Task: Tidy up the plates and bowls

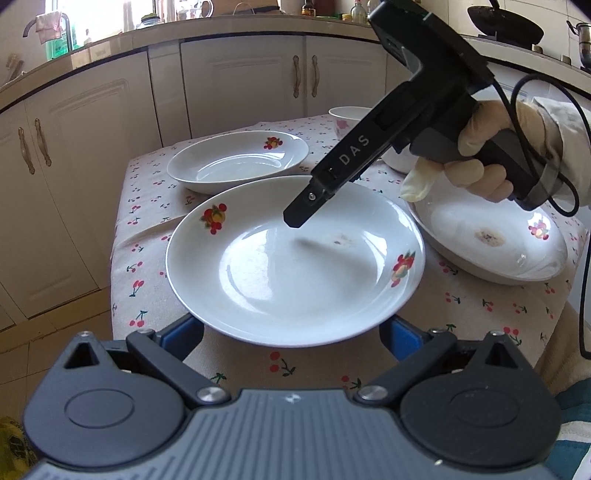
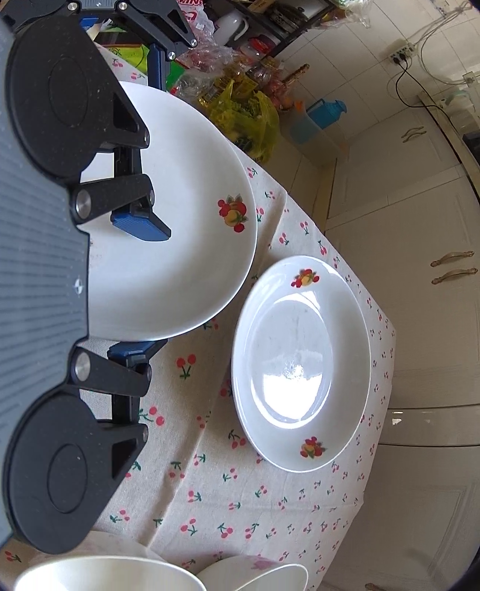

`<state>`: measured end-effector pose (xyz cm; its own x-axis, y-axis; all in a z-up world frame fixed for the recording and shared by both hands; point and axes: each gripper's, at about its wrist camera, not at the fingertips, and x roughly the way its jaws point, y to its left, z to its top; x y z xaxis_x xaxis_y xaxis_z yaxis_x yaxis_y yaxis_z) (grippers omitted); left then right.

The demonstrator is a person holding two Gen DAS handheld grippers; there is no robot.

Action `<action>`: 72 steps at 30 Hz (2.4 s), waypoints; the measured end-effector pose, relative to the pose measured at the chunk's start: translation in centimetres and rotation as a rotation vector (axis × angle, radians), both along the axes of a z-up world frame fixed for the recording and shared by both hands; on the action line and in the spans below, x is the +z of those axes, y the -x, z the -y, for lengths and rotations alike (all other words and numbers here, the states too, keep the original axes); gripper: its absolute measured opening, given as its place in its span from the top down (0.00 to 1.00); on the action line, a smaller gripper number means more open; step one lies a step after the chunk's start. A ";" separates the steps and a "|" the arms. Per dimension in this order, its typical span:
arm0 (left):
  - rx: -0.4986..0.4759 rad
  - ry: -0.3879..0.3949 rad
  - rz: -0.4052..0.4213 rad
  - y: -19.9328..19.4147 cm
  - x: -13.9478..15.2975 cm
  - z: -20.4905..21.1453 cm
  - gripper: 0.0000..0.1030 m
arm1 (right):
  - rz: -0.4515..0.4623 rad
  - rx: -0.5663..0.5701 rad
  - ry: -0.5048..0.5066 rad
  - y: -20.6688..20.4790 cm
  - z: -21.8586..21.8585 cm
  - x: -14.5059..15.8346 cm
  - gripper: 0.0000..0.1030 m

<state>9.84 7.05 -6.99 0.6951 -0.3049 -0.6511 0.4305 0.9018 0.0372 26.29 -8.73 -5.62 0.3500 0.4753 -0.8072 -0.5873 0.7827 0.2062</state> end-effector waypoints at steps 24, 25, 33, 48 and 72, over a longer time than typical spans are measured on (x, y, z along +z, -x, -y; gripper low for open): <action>0.023 0.062 0.036 3.5 2.9 0.4 0.01 | 0.268 -0.012 0.058 9.3 5.5 5.1 0.00; 0.020 0.059 0.036 3.7 3.1 0.8 0.01 | 0.279 -0.020 0.062 10.1 6.1 5.1 0.00; -0.003 0.020 0.032 4.3 4.1 3.8 0.01 | 0.362 -0.097 0.072 17.3 11.6 4.4 0.00; -0.119 0.021 0.003 2.3 5.3 10.4 0.01 | 0.330 -0.155 0.058 22.6 16.9 -1.0 0.00; -0.320 -0.100 -0.259 -9.8 2.4 16.7 0.13 | 0.398 -0.121 0.007 21.7 16.1 -3.0 0.00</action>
<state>19.63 -9.66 -4.56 0.3852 -0.4053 -0.8290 0.6952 0.7183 -0.0282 4.61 -24.85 -8.64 0.6886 0.4063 -0.6006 -0.5237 0.8516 -0.0244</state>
